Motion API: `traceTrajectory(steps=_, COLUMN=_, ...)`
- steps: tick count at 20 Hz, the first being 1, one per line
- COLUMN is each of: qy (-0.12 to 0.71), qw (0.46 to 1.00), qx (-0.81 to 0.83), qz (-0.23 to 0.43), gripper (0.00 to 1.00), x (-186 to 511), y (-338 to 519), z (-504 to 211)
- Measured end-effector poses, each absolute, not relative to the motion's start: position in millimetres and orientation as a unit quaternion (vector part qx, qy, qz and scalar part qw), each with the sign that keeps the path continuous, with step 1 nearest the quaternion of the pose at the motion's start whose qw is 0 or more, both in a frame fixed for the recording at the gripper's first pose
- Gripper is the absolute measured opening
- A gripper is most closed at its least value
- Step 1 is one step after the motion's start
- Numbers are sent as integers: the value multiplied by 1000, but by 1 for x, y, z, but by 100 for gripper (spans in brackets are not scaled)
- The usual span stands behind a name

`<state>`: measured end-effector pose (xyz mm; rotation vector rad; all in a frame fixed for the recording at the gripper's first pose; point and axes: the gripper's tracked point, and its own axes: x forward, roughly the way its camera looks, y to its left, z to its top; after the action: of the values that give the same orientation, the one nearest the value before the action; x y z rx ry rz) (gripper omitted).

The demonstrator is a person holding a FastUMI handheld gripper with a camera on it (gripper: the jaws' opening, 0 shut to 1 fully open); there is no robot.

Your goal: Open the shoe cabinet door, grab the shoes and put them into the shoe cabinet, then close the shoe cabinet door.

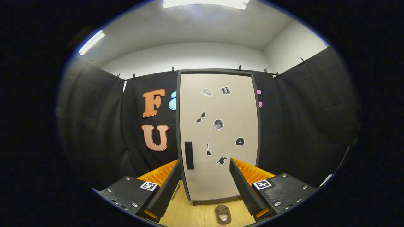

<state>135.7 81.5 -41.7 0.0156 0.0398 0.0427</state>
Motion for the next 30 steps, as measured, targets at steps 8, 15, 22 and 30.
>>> traceTrajectory(steps=8, qy=2, qw=999, qx=-5, qz=31, gripper=94, x=202, y=103, z=-57)
traceTrajectory(steps=15, qy=-12, qw=998, qx=-7, qz=60, gripper=94, x=265, y=129, z=-74)
traceTrajectory(steps=22, qy=3, qw=996, qx=14, qz=82, gripper=92, x=318, y=147, z=-101)
traceTrajectory(steps=30, qy=26, qw=994, qx=16, qz=100, gripper=73, x=354, y=161, z=-128)
